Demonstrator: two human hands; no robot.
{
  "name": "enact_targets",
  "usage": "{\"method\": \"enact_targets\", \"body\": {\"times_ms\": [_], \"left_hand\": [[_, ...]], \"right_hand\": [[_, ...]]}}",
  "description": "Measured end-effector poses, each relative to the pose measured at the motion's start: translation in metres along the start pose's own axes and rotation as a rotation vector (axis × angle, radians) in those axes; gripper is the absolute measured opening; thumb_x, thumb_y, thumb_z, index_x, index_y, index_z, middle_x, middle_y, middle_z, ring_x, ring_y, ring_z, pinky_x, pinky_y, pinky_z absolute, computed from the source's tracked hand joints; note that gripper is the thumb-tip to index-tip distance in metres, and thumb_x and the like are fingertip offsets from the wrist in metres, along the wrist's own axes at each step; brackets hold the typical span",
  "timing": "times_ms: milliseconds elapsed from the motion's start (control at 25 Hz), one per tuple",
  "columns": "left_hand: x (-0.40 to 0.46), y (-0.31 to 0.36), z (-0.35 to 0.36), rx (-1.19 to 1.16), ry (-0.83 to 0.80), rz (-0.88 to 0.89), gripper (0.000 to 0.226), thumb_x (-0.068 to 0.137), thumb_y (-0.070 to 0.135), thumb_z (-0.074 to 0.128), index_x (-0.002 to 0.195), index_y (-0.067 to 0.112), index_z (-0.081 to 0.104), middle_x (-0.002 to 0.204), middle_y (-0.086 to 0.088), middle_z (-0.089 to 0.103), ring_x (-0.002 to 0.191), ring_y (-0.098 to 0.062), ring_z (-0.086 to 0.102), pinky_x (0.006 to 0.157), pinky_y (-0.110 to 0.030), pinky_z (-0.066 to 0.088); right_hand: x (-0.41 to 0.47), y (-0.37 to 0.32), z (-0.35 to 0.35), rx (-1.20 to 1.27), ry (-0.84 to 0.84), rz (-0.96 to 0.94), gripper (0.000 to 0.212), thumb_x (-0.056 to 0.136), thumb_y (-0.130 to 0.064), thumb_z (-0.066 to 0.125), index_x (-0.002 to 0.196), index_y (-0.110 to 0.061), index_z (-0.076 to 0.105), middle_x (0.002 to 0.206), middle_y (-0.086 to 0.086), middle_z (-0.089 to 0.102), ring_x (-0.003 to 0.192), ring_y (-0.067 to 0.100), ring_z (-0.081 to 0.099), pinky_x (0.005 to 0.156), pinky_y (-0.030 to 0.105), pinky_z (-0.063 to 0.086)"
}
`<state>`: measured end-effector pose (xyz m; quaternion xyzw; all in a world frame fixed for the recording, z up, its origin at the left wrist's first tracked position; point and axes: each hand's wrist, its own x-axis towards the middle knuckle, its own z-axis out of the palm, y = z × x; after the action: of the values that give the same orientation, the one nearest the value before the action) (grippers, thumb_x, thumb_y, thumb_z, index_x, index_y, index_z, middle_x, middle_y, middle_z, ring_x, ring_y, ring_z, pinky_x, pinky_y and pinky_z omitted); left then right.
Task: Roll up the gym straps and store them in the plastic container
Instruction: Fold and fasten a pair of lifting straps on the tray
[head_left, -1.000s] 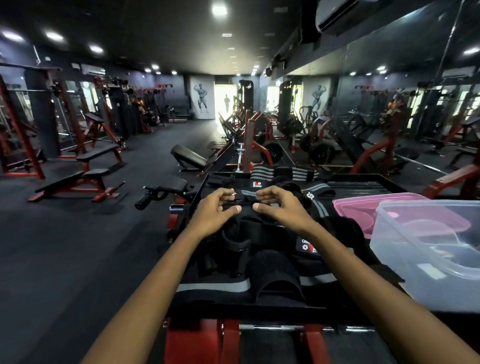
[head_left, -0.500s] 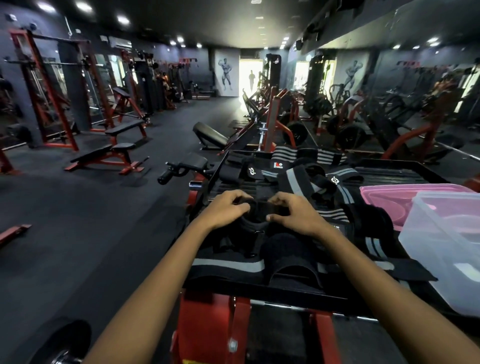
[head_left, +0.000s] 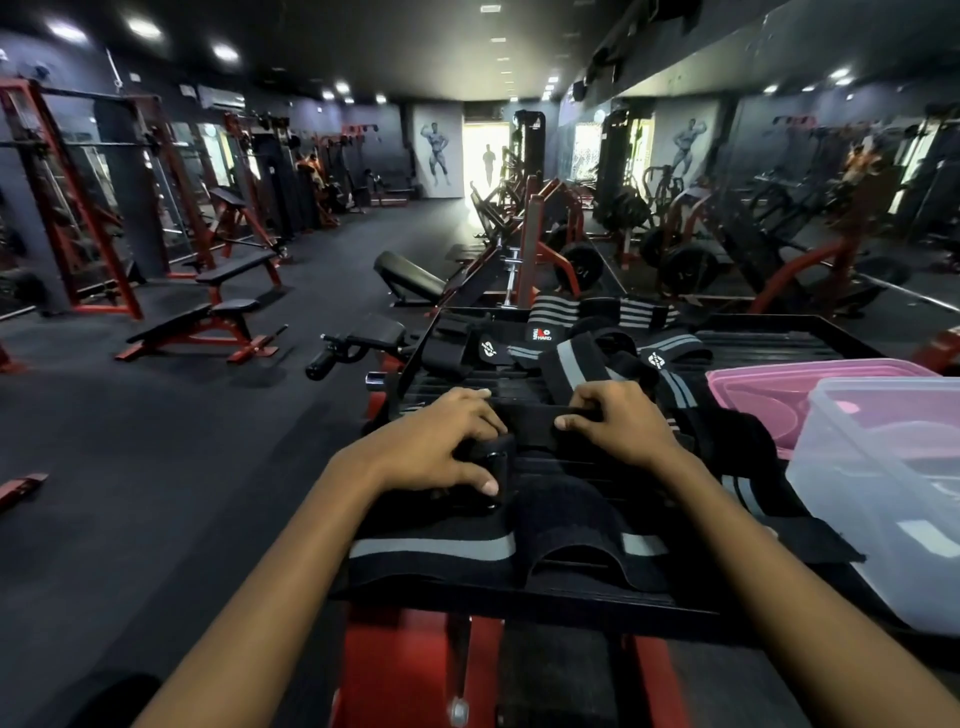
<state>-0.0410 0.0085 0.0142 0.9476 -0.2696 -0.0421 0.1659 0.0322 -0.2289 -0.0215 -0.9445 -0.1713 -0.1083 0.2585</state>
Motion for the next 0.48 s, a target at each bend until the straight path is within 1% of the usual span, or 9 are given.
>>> {"method": "enact_targets", "body": {"times_ms": [40, 80, 120, 160, 200, 280, 360, 440, 480], "left_hand": [[0.002, 0.000, -0.003, -0.011, 0.060, 0.025, 0.018, 0.082, 0.037, 0.071, 0.095, 0.028, 0.063, 0.121, 0.013, 0.057, 0.133, -0.006, 0.036, 0.115, -0.039, 0.028], [0.004, 0.002, -0.007, -0.012, 0.132, 0.038, 0.013, 0.084, 0.037, 0.070, 0.089, 0.029, 0.061, 0.105, 0.014, 0.061, 0.118, -0.007, 0.050, 0.110, -0.040, 0.034], [0.006, 0.005, -0.011, 0.002, 0.211, 0.035, 0.012, 0.085, 0.036, 0.068, 0.088, 0.028, 0.059, 0.092, 0.015, 0.060, 0.103, -0.008, 0.056, 0.100, -0.038, 0.040], [0.011, 0.007, -0.015, 0.025, 0.296, 0.031, 0.013, 0.086, 0.036, 0.067, 0.091, 0.026, 0.060, 0.086, 0.015, 0.057, 0.096, -0.009, 0.057, 0.088, -0.036, 0.044], [0.017, 0.007, -0.017, 0.045, 0.385, 0.038, 0.017, 0.086, 0.036, 0.066, 0.095, 0.023, 0.061, 0.084, 0.016, 0.054, 0.094, -0.010, 0.054, 0.080, -0.034, 0.044], [0.035, 0.007, -0.014, 0.022, 0.550, 0.077, 0.021, 0.087, 0.036, 0.065, 0.097, 0.017, 0.060, 0.087, 0.011, 0.058, 0.090, -0.011, 0.049, 0.076, -0.034, 0.044], [0.056, 0.011, -0.003, -0.084, 0.672, 0.122, 0.024, 0.086, 0.032, 0.067, 0.096, 0.011, 0.061, 0.088, 0.009, 0.059, 0.086, -0.011, 0.046, 0.076, -0.030, 0.042], [0.074, 0.022, 0.006, -0.239, 0.794, 0.143, 0.024, 0.084, 0.024, 0.071, 0.098, 0.005, 0.065, 0.083, 0.015, 0.055, 0.082, -0.009, 0.046, 0.074, -0.020, 0.038], [0.080, 0.027, 0.009, -0.330, 0.836, 0.139, 0.025, 0.082, 0.020, 0.072, 0.098, 0.003, 0.066, 0.080, 0.018, 0.053, 0.079, -0.006, 0.047, 0.073, -0.015, 0.038]], "right_hand": [[0.001, 0.000, 0.000, 0.042, 0.036, -0.011, 0.018, 0.082, -0.036, 0.071, 0.077, -0.021, 0.063, 0.080, -0.006, 0.064, 0.085, 0.016, 0.060, 0.072, 0.034, 0.047], [0.002, -0.001, 0.001, 0.100, 0.092, -0.033, 0.015, 0.083, -0.033, 0.071, 0.079, -0.021, 0.064, 0.080, -0.005, 0.065, 0.083, 0.016, 0.060, 0.074, 0.036, 0.049], [0.003, -0.003, 0.001, 0.177, 0.157, -0.060, 0.010, 0.083, -0.029, 0.072, 0.082, -0.022, 0.064, 0.079, -0.003, 0.065, 0.081, 0.014, 0.061, 0.075, 0.035, 0.050], [0.003, -0.005, 0.000, 0.267, 0.217, -0.089, 0.010, 0.082, -0.024, 0.072, 0.087, -0.023, 0.063, 0.078, -0.002, 0.065, 0.077, 0.009, 0.060, 0.075, 0.030, 0.050], [0.002, -0.007, -0.003, 0.348, 0.251, -0.113, 0.016, 0.082, -0.018, 0.073, 0.093, -0.024, 0.062, 0.077, -0.002, 0.063, 0.072, 0.001, 0.058, 0.073, 0.021, 0.049], [0.002, -0.009, -0.011, 0.381, 0.242, -0.149, 0.031, 0.080, -0.008, 0.073, 0.104, -0.021, 0.059, 0.079, -0.006, 0.060, 0.067, -0.003, 0.055, 0.066, 0.008, 0.042], [0.004, -0.005, -0.019, 0.235, 0.214, -0.196, 0.035, 0.077, -0.002, 0.073, 0.105, -0.017, 0.059, 0.080, -0.007, 0.059, 0.069, 0.000, 0.055, 0.065, 0.008, 0.040], [0.009, 0.001, -0.027, 0.120, 0.298, -0.227, 0.025, 0.075, -0.001, 0.070, 0.095, -0.014, 0.061, 0.080, -0.005, 0.061, 0.073, 0.010, 0.058, 0.066, 0.013, 0.040], [0.010, 0.004, -0.032, 0.136, 0.368, -0.196, 0.018, 0.077, -0.003, 0.069, 0.089, -0.013, 0.060, 0.078, -0.005, 0.062, 0.073, 0.013, 0.059, 0.065, 0.017, 0.041]]}}
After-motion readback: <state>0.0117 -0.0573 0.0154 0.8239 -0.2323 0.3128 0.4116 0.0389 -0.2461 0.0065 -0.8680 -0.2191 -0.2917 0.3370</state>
